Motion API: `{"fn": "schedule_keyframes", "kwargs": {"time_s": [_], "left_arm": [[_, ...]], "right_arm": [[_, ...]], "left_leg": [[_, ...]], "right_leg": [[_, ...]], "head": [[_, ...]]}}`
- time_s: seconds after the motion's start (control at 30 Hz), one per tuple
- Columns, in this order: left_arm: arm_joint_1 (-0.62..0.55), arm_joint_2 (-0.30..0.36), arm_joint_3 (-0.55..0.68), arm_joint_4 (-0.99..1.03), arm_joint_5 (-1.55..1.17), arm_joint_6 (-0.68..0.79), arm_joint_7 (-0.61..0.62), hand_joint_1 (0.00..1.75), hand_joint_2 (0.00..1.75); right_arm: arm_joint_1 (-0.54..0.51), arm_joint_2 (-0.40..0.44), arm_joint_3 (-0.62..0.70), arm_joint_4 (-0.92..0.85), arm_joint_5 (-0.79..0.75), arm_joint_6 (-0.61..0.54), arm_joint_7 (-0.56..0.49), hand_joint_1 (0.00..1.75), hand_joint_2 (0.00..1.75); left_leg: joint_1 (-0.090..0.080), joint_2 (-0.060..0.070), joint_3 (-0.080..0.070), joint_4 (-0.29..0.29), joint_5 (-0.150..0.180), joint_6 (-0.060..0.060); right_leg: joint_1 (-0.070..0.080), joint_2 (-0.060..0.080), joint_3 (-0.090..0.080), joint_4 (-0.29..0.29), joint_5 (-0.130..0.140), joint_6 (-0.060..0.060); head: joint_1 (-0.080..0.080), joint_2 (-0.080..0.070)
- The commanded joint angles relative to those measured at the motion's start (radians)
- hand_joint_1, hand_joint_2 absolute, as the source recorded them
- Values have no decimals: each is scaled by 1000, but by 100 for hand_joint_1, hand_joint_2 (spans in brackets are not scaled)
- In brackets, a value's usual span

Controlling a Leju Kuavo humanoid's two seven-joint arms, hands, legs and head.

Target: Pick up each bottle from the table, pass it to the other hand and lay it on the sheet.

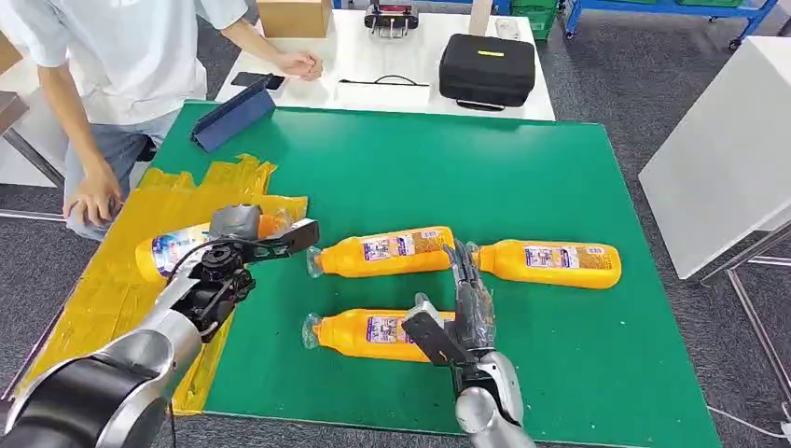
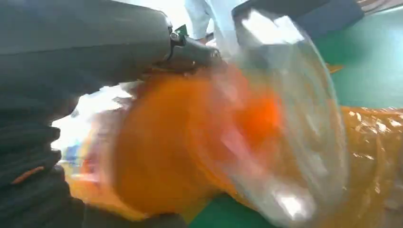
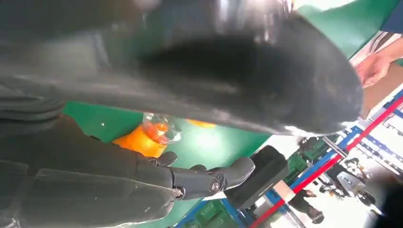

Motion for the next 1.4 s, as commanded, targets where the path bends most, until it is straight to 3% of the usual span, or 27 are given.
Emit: {"fn": "schedule_keyframes", "kwargs": {"time_s": [0.03,0.27,0.47,0.63,0.7,0.9,1.03,1.13,1.27,1.4], "left_arm": [[-51,-6,60,59,-11,4,-9,0,175],[-46,-11,123,44,41,44,-66,0,175],[-60,-56,255,10,183,130,-244,0,175],[-71,-129,390,-74,451,133,-502,0,175],[-57,-162,386,-141,569,87,-572,0,175],[-39,-165,357,-169,606,77,-574,0,175],[4,-206,329,-243,826,-24,-669,0,175],[72,-233,264,-335,1037,-136,-670,0,175],[115,-231,191,-376,1118,-148,-675,0,175],[221,-257,97,-463,1276,-270,-682,0,175]], "right_arm": [[-44,-7,-19,47,-5,6,-16,0,0],[-59,-3,-19,68,-8,8,-26,0,0],[-45,-3,-13,59,-11,9,-36,0,0],[-38,-2,-14,49,-14,2,-33,0,0],[-41,0,-17,53,-22,-7,-35,0,0],[-45,0,-17,58,-24,-8,-36,0,0],[-48,-2,-21,63,-41,-28,-39,0,0],[-70,-5,-23,93,-105,-41,-69,0,0],[-78,-9,-20,108,-146,-44,-88,0,0],[-44,-6,-38,60,-248,-26,-114,0,0]], "left_leg": [[2,2,5,1,-3,-3],[1,1,1,0,-1,-2],[2,0,2,1,-1,-2],[2,-1,1,2,-1,-3],[2,-2,1,2,-1,-3],[1,0,3,1,-1,-2],[1,0,4,0,-2,-3],[1,-1,3,0,-1,-3],[1,1,3,0,-1,-2],[1,0,5,0,-1,-3]], "right_leg": [[2,1,6,-1,-2,-3],[1,1,2,-1,0,-1],[2,-1,3,-1,-1,-2],[2,-2,3,0,-1,-2],[2,-3,3,0,-2,-2],[1,0,4,-1,-1,-2],[2,0,5,-1,-1,-2],[1,-1,5,-2,-1,-2],[1,0,4,-1,-1,-1],[1,0,6,-2,-1,-2]], "head": [[0,0],[0,0],[0,0],[0,0],[0,0],[0,0],[0,0],[0,0],[0,0],[0,0]]}}
